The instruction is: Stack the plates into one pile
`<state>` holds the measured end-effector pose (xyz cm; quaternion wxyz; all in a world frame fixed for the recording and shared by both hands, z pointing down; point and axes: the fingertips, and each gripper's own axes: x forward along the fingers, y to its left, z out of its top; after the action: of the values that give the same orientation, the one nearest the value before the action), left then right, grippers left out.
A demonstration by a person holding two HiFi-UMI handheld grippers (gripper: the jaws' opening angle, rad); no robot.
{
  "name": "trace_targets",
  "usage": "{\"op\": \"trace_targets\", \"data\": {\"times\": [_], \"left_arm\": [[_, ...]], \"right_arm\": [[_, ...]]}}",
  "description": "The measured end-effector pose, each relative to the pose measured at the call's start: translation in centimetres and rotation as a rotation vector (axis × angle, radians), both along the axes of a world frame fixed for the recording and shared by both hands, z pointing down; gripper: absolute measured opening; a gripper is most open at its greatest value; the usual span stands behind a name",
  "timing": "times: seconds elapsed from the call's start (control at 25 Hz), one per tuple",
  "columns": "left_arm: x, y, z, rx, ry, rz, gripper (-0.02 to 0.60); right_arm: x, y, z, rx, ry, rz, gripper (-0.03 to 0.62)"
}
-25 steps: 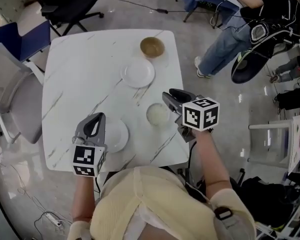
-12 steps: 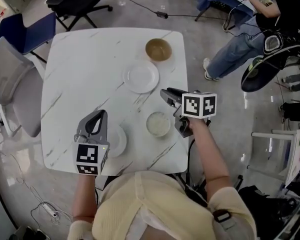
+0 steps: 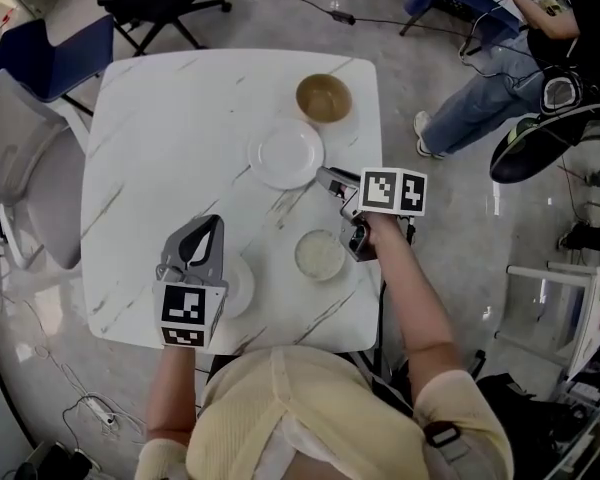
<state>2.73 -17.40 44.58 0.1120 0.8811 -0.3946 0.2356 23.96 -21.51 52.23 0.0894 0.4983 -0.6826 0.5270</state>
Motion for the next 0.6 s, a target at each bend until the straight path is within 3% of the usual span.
{"op": "trace_targets", "data": {"times": [0.6], "left_arm": [[1.0, -1.7, 1.0, -0.030, 0.032, 0.020, 0.008]], "right_arm": [[0.1, -1.7, 3.0, -0.079, 0.028, 0.076, 0.137]]}}
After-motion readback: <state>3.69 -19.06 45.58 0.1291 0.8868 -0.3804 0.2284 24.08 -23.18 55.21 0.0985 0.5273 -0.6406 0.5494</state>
